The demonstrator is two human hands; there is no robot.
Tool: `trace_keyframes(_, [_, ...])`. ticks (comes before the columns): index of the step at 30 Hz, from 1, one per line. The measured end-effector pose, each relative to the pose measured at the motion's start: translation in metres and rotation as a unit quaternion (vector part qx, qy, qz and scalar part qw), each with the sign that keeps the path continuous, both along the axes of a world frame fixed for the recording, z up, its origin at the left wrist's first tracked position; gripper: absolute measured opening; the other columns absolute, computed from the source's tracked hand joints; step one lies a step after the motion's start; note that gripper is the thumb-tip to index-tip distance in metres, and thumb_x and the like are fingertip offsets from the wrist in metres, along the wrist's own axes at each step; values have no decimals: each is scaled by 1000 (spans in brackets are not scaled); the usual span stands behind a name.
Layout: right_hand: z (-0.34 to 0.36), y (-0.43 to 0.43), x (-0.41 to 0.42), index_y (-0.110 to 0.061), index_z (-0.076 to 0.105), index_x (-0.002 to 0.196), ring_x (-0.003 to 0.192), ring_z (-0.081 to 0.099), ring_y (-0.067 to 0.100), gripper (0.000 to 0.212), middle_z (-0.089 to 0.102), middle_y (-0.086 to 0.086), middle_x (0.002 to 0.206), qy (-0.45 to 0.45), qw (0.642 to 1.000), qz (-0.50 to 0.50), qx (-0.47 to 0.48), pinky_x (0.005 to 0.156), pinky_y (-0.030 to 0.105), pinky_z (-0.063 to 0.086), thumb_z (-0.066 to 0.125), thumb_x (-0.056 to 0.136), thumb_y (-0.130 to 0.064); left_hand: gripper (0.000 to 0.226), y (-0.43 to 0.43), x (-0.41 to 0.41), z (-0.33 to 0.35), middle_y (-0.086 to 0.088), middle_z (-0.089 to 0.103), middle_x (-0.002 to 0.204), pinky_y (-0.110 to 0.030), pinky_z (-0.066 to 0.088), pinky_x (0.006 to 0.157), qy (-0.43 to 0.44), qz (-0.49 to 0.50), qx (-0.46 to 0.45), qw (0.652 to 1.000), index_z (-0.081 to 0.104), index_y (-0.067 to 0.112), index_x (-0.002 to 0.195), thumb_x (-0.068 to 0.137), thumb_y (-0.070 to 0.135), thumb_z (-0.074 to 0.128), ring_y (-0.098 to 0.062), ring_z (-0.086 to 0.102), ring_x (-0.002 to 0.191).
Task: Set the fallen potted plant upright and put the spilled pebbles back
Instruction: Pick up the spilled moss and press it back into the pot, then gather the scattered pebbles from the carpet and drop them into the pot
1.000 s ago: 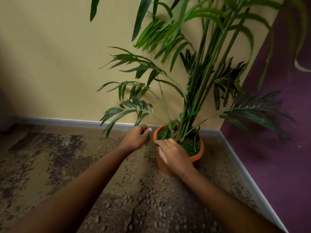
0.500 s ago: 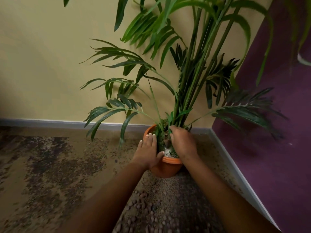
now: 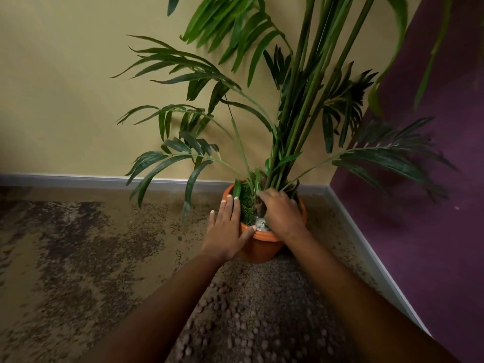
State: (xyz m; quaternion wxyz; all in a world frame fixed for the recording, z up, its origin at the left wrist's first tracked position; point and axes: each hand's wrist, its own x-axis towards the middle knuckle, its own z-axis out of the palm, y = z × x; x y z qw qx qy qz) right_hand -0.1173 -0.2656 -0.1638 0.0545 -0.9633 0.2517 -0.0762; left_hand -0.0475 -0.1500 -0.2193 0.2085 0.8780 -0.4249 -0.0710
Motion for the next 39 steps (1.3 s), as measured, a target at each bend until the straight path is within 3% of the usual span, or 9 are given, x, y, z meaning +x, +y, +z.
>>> trace_keyframes(12, [-5,5,-63,-13,56,125,106,56,29,40,61,10,115,-120,986,80,-90,87,42,48,50,87,-5,68,14,-47,-11,-14,-12,159,-45,0,120,-152,-56,1,987,-9,12,149,99,43,25,-28,-8,147])
trace_keyframes(15, [-16,10,-88,-10,64,114,97,62,29,36,66,9,105,-115,982,102,-110,76,38,52,61,79,-4,67,19,-64,-17,-17,1,158,-51,9,117,-151,-56,-25,987,5,8,149,98,38,36,-34,4,146])
trace_keyframes(19, [-52,18,-132,-11,69,104,89,65,29,32,68,8,97,-86,993,59,-47,71,39,55,64,75,-1,67,27,-89,-36,-21,21,154,-56,24,111,-175,-79,-9,981,24,5,146,92,36,50,-37,24,141])
trace_keyframes(23, [-96,20,-183,-8,68,105,94,63,32,27,67,13,103,-25,999,33,24,78,40,53,59,81,-1,67,37,-114,-64,-16,-4,158,-50,5,118,-128,-124,62,982,0,11,150,98,41,30,-34,2,147])
trace_keyframes(29, [-149,36,-247,-13,53,132,129,44,25,37,49,10,138,27,991,-76,109,108,33,35,46,97,-24,69,51,-148,-93,-13,-6,159,-48,-3,118,-97,-216,127,963,-3,17,150,96,49,25,-29,-3,148])
trace_keyframes(32, [-165,52,-273,-20,43,140,142,28,24,48,32,7,152,40,979,-150,130,116,41,24,44,96,-40,81,56,-161,-98,-13,-7,159,-52,-8,116,-84,-252,164,950,-6,19,150,89,65,20,-29,-4,148])
trace_keyframes(34, [-171,65,-284,-23,38,143,145,23,28,65,26,8,156,58,971,-194,125,116,50,22,30,91,-61,94,58,-171,-96,-18,16,156,-59,2,114,-115,-284,151,940,7,15,149,80,76,21,-34,21,144])
trace_keyframes(36, [-171,73,-290,-18,49,137,135,40,38,87,42,17,147,78,969,-205,114,104,59,36,11,82,-75,104,57,-182,-95,-15,45,144,-57,20,107,-147,-320,138,926,25,12,145,71,84,23,-30,48,130])
trace_keyframes(39, [-167,80,-290,-14,62,125,117,59,40,91,60,19,130,100,968,-203,110,87,60,48,6,84,-73,102,54,-193,-98,-8,59,134,-54,47,94,-154,-345,129,917,50,17,134,61,87,38,-23,59,120])
